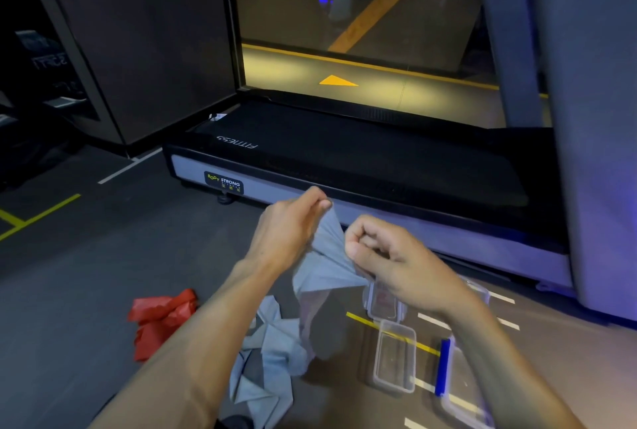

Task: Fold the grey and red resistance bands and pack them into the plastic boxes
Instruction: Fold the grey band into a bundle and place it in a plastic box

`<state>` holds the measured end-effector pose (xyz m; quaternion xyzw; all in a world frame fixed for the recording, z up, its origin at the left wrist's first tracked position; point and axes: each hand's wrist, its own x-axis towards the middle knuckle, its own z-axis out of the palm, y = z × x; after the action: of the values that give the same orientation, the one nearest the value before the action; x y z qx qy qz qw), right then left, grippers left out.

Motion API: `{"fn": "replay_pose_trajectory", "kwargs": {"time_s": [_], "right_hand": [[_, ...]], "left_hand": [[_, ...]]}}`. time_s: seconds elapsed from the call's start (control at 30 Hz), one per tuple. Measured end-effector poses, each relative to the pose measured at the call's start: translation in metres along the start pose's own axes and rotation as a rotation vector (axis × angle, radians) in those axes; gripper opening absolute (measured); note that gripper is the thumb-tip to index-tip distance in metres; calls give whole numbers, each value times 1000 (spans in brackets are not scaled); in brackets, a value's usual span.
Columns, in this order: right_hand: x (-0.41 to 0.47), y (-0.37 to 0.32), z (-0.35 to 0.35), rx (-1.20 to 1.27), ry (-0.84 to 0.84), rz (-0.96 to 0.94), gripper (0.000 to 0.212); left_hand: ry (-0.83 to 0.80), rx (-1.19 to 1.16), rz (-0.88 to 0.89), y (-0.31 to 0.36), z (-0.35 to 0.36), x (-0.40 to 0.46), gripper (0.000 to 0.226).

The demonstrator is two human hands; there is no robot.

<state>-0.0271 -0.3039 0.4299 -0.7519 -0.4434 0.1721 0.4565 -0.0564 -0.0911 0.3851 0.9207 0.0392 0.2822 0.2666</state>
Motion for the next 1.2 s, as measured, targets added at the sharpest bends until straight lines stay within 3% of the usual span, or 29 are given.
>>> {"fn": "replay_pose_trajectory", "kwargs": {"time_s": [0.07, 0.17, 0.37, 0.57, 0.73, 0.93, 1.2], "right_hand": [[-3, 0, -14, 149, -131, 57, 17], [-6, 2, -27, 260, -165, 45, 17], [-3, 8, -18, 28, 204, -99, 6], [-1, 6, -16, -51, 403, -144, 5], [5, 3, -12, -190, 506, -174, 4], [9, -4, -9, -102, 581, -147, 11], [14, -7, -4, -84, 635, -110, 10]], "left_hand": [[-18, 23, 51, 2, 0, 0, 19], [-62, -62, 59, 3, 6, -1, 21], [-233, -552, -133, 15, 9, -2, 28], [-159, -849, -227, 31, -2, -2, 24], [-162, -874, -182, 44, -8, -5, 19], [-132, -926, -169, 50, -12, -5, 10], [-231, -895, -69, 58, -21, -4, 21]]}}
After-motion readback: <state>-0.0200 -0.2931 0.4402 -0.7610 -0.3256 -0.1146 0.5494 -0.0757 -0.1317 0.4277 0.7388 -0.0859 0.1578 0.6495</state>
